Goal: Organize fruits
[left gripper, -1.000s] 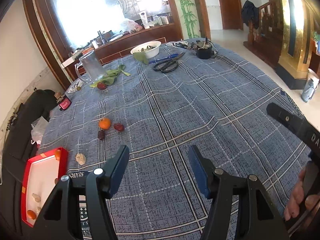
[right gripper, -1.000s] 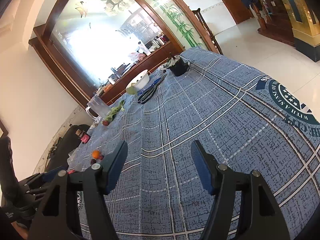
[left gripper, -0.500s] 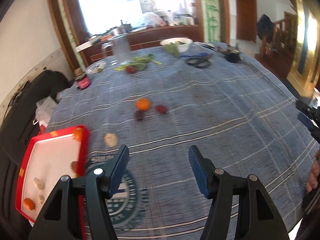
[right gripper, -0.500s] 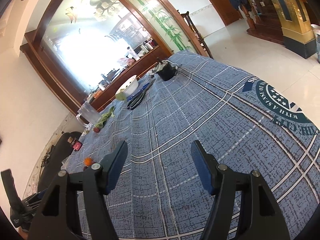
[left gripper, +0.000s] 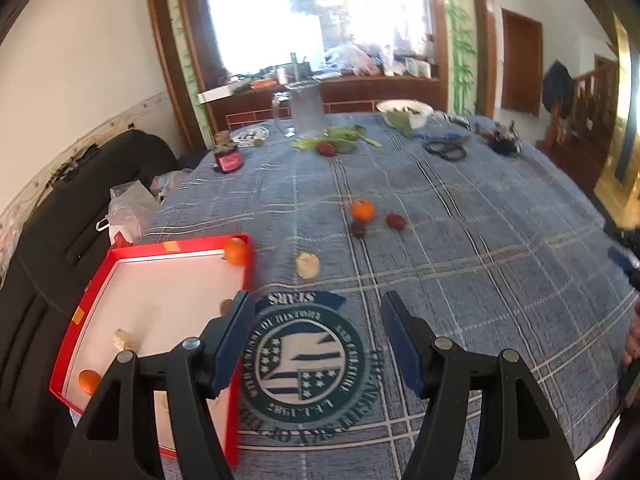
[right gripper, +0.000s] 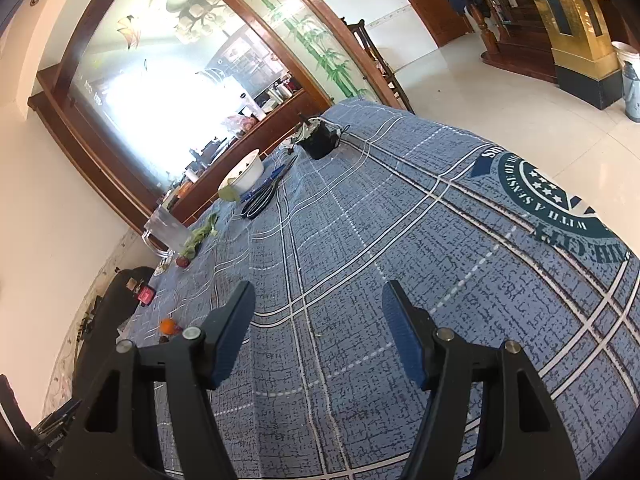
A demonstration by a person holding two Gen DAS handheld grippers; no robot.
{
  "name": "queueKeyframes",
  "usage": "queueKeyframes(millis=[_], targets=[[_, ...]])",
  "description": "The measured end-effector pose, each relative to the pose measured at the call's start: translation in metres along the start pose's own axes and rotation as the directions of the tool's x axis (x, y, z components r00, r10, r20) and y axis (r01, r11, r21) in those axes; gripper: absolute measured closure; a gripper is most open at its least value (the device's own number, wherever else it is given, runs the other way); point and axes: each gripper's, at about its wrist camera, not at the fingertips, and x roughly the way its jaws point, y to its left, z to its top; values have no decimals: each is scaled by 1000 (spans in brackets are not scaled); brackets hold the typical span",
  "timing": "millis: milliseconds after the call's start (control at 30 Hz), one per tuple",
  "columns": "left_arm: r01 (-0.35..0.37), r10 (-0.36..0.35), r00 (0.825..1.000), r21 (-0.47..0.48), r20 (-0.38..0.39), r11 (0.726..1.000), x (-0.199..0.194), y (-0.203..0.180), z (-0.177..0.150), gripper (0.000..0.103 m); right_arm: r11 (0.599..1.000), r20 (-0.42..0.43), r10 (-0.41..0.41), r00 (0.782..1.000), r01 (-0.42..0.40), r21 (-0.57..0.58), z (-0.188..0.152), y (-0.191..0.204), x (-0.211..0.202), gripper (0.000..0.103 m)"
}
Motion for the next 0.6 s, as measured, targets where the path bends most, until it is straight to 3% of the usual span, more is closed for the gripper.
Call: queueKeyframes(millis=[200, 400, 500, 600], targets=[[16, -15, 1000, -33, 26, 999, -1, 20, -1, 36, 1000, 9, -10, 1000, 10, 11, -1, -2, -4, 35], [-27, 27, 1000, -82, 0, 996, 17, 55, -5, 36, 999, -10, -39, 999, 38, -14, -3, 5, 0, 34], [-67, 66, 998, -113, -10, 991, 29, 77, -4, 36, 995, -56, -60, 997, 55, -83, -6, 29, 15, 34], [-86, 83, 996, -132, -27, 987, 40, 92, -3, 36, 987, -140, -9, 990, -14, -160, -13, 73, 44, 34]])
